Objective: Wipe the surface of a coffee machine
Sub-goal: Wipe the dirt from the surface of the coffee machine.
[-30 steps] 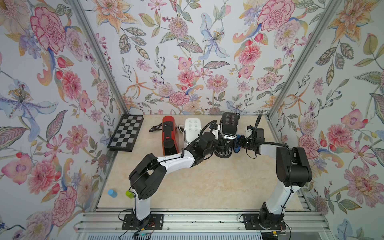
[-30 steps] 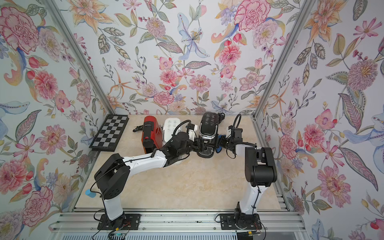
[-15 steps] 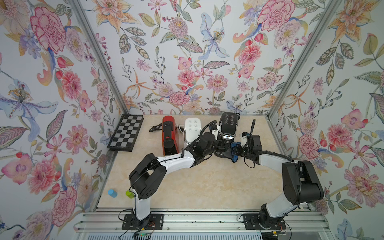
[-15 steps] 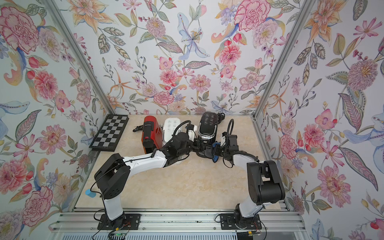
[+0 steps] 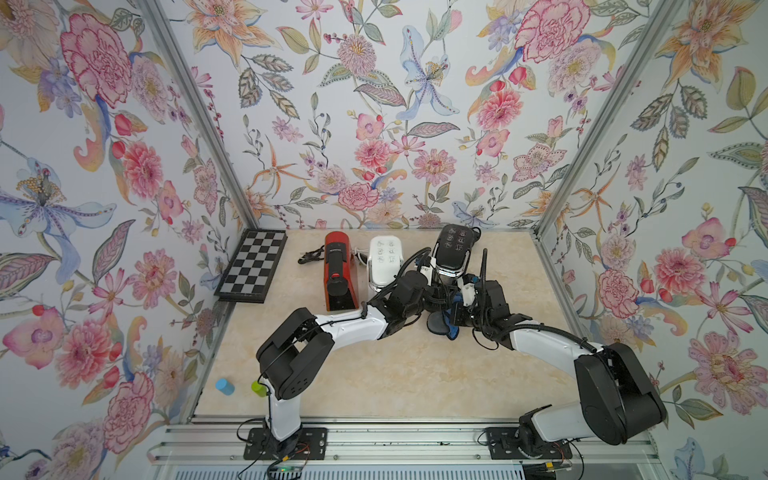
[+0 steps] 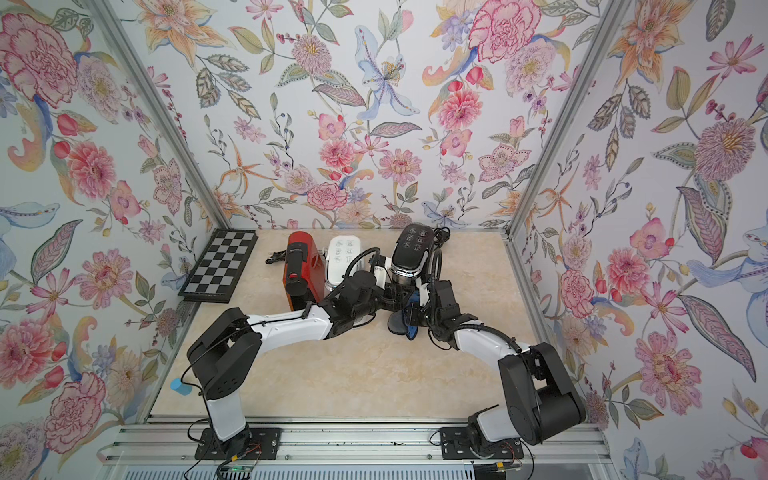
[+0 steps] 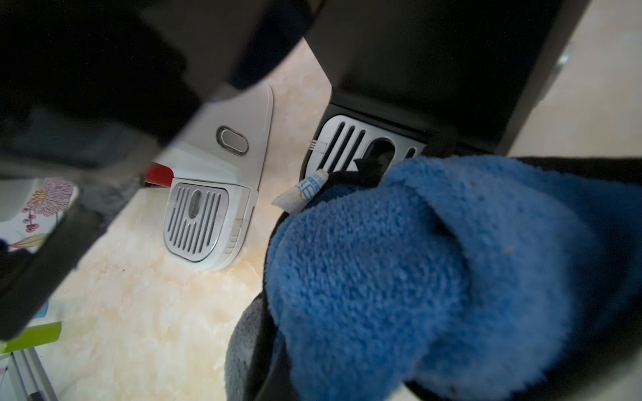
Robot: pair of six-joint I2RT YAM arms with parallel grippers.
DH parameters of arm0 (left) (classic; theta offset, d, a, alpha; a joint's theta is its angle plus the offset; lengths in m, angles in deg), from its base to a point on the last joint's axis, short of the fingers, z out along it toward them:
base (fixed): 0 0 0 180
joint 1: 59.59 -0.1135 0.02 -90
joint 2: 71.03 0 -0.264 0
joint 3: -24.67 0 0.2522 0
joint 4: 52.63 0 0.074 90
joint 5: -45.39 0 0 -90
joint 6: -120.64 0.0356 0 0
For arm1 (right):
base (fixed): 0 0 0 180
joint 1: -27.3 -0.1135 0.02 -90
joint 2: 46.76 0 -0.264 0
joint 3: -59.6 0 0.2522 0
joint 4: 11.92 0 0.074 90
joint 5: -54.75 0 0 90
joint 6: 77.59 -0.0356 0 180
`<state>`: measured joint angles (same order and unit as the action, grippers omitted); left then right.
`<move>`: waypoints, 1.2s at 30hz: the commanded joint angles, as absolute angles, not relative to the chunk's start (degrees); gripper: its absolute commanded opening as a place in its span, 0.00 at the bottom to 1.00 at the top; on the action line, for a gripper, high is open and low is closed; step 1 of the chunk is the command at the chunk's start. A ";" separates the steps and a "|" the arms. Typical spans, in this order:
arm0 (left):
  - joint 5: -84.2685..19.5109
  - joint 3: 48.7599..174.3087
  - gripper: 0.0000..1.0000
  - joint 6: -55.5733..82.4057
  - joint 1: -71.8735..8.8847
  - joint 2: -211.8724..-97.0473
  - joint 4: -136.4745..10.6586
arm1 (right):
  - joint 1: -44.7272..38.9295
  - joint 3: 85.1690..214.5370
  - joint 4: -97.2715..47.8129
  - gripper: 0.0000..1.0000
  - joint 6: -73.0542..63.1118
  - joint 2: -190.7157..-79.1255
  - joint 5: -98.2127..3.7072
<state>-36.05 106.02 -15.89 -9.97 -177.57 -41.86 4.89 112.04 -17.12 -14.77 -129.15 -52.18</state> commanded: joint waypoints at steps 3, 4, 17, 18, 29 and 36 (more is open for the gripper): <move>-38.55 103.29 0.73 -16.92 -9.34 -173.03 -38.97 | 4.91 107.70 1.03 0.03 -23.46 -131.04 -59.62; -39.16 102.82 0.73 -16.78 -9.37 -172.38 -38.97 | 5.03 106.52 4.09 0.03 -25.11 -131.79 -60.05; -42.80 99.25 0.73 -16.35 -9.56 -167.85 -38.85 | 7.81 107.20 14.15 0.01 -27.91 -143.61 -52.12; -42.91 99.20 0.73 -16.26 -9.54 -167.89 -38.71 | 7.90 107.35 13.75 0.01 -27.63 -142.83 -50.90; -42.89 99.05 0.73 -16.05 -9.58 -167.67 -38.72 | 11.66 109.15 24.34 0.02 -31.62 -142.47 -54.67; -43.52 98.15 0.73 -16.24 -9.61 -166.91 -38.51 | 12.84 109.12 40.77 0.02 -38.74 -146.89 -61.92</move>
<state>-40.95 99.55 -16.35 -9.68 -168.98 -39.23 12.04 108.52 28.01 -33.98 -145.08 -58.50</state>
